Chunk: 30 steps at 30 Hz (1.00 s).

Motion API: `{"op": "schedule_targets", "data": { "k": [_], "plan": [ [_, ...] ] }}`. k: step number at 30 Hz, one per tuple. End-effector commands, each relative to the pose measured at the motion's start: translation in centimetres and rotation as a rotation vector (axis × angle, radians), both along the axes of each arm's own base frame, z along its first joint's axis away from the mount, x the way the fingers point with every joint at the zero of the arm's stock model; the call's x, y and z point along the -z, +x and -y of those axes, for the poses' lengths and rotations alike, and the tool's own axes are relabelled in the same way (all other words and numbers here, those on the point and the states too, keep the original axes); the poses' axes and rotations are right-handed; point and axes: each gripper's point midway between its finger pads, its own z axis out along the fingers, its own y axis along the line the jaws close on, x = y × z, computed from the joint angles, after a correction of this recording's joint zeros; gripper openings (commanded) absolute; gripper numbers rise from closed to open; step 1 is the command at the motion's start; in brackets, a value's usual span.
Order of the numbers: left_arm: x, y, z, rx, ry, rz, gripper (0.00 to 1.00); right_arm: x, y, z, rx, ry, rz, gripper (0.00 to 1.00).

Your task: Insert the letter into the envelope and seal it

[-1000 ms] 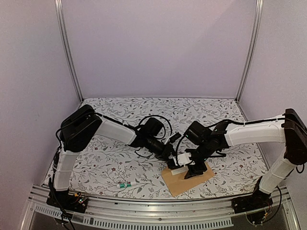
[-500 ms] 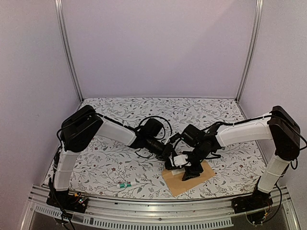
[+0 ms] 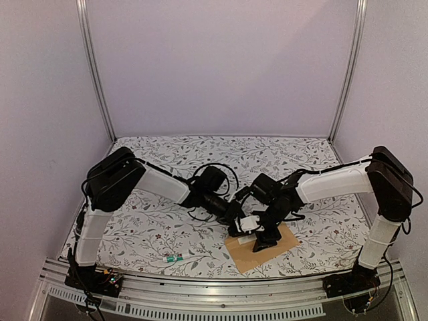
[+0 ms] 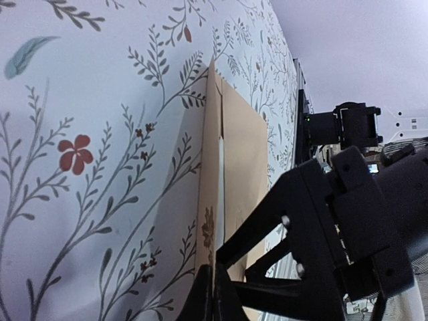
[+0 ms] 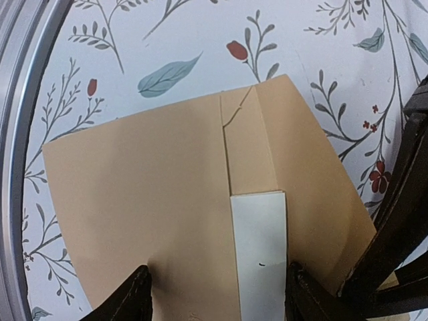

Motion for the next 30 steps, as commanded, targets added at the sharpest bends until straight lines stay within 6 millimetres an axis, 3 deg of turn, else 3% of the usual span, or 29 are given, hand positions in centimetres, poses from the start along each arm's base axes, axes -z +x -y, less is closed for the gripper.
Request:
{"op": "schedule_targets", "data": {
  "k": [1,7,12,17,23,30],
  "plan": [
    [-0.2,0.5,-0.2,0.002,-0.021,-0.009,0.0,0.9,-1.3,1.0,-0.046,-0.046,-0.072,0.66],
    [-0.3,1.2,-0.4,-0.015,-0.022,0.0,0.0,0.9,-3.1,1.9,-0.098,-0.063,-0.142,0.64],
    [-0.3,1.3,-0.4,-0.019,-0.021,0.002,0.0,0.6,-3.3,2.2,-0.125,-0.072,-0.148,0.62],
    [-0.2,1.3,-0.5,-0.019,-0.02,0.0,0.0,-0.3,-1.3,0.7,-0.068,-0.04,-0.086,0.63],
    [-1.2,1.6,-1.0,-0.037,-0.016,0.024,0.0,-6.4,3.2,-2.2,0.054,0.112,-0.021,0.66],
    [-4.0,5.7,-4.9,-0.246,0.029,0.104,0.0,-13.8,3.6,-1.6,0.079,0.277,0.059,0.65]
  ]
}}
